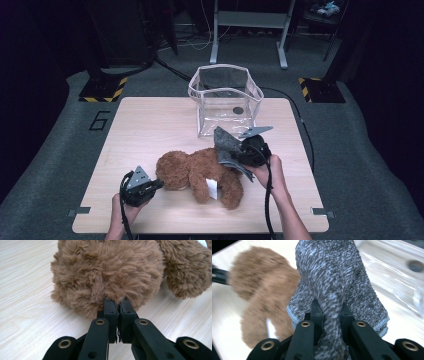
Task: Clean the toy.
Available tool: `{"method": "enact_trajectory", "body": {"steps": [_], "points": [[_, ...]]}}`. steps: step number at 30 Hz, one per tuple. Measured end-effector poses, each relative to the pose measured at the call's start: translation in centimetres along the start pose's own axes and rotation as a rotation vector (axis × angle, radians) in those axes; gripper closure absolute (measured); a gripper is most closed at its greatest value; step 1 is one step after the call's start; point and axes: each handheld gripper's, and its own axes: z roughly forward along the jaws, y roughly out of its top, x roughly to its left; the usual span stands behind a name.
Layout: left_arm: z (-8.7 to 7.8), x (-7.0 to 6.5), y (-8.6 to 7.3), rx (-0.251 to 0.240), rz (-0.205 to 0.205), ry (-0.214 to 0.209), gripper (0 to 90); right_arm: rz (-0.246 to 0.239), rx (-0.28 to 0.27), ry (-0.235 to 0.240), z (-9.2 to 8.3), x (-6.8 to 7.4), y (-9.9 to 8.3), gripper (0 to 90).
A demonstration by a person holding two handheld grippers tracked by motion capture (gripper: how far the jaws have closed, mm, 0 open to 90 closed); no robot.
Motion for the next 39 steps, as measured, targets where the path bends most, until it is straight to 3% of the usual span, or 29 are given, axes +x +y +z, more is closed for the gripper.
{"method": "enact_trajectory", "body": {"steps": [10, 15, 18, 26, 28, 30, 37, 39], "points": [[0.2, 0.1, 0.3, -0.011, -0.018, 0.009, 86.3, -0.133, 0.014, 0.124, 3.4, 5.4, 4.4, 79.3], [0.2, 0.2, 0.5, 0.001, -0.006, 0.012, 86.3, -0.198, 0.032, 0.178, 5.5, 8.4, 5.7, 78.9], [0.2, 0.1, 0.6, -0.003, -0.011, 0.019, 86.3, -0.235, 0.052, 0.186, 6.8, 9.9, 6.1, 78.9], [0.2, 0.1, 0.7, -0.011, -0.018, 0.021, 86.5, -0.324, 0.107, 0.136, 9.8, 12.4, 5.8, 78.9], [0.2, 0.2, 0.8, -0.01, -0.023, 0.018, 86.5, -0.339, 0.115, 0.11, 10.2, 12.6, 5.5, 79.1], [0.3, 0.2, 0.7, -0.016, -0.028, 0.02, 86.5, -0.326, 0.117, 0.116, 10.3, 12.6, 5.3, 79.3], [0.3, 0.3, 0.7, -0.017, -0.035, 0.021, 86.6, -0.357, 0.151, 0.033, 10.1, 12.2, 5.2, 79.8], [0.3, 0.3, 0.7, -0.02, -0.036, 0.024, 86.5, -0.334, 0.167, 0.021, 9.9, 12.0, 5.0, 79.9]]}}
